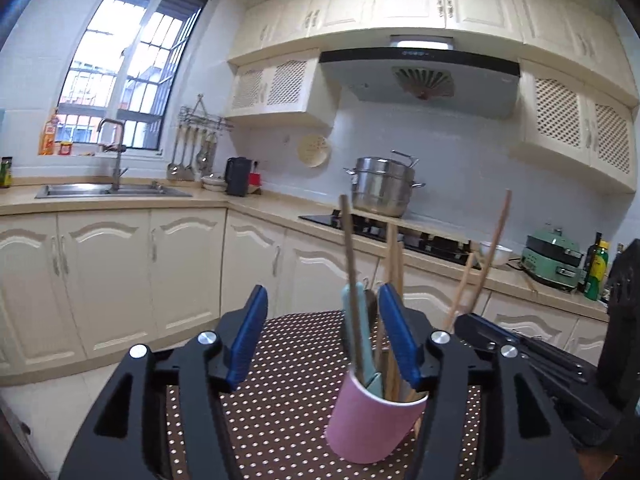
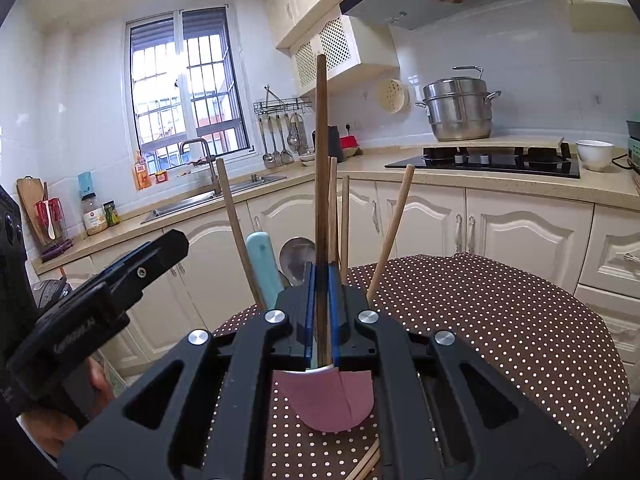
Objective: Organize utensils
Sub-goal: 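Open both tools above the pink cup and lift them away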
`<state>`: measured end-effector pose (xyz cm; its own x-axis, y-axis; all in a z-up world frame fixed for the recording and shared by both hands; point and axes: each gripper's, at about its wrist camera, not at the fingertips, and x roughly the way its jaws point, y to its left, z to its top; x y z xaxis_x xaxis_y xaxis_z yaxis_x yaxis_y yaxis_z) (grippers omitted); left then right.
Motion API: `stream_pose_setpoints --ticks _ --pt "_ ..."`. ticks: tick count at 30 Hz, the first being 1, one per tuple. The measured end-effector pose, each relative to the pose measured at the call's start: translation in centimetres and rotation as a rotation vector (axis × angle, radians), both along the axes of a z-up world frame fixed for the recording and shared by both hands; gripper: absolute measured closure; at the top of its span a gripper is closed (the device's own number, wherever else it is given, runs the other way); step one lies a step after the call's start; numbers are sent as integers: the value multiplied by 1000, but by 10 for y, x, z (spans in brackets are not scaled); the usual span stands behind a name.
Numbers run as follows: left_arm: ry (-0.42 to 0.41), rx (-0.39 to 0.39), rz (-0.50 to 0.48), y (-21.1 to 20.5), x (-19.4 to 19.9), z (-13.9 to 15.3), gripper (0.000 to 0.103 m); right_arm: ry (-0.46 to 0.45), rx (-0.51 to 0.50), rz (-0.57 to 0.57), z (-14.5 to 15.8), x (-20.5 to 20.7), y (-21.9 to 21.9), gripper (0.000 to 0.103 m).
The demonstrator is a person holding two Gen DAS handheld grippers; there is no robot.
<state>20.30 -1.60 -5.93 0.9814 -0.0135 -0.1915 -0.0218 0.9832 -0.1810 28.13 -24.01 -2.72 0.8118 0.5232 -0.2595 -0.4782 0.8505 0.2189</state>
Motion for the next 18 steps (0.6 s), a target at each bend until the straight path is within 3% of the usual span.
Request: stream_pose_setpoints --ticks 7,18 --pt "43 -27 22 13 -1 -2 46 13 -42 8 -6 -5 9 96" --pt "115 11 21 16 -4 -4 41 44 -78 10 -17 -10 16 96"
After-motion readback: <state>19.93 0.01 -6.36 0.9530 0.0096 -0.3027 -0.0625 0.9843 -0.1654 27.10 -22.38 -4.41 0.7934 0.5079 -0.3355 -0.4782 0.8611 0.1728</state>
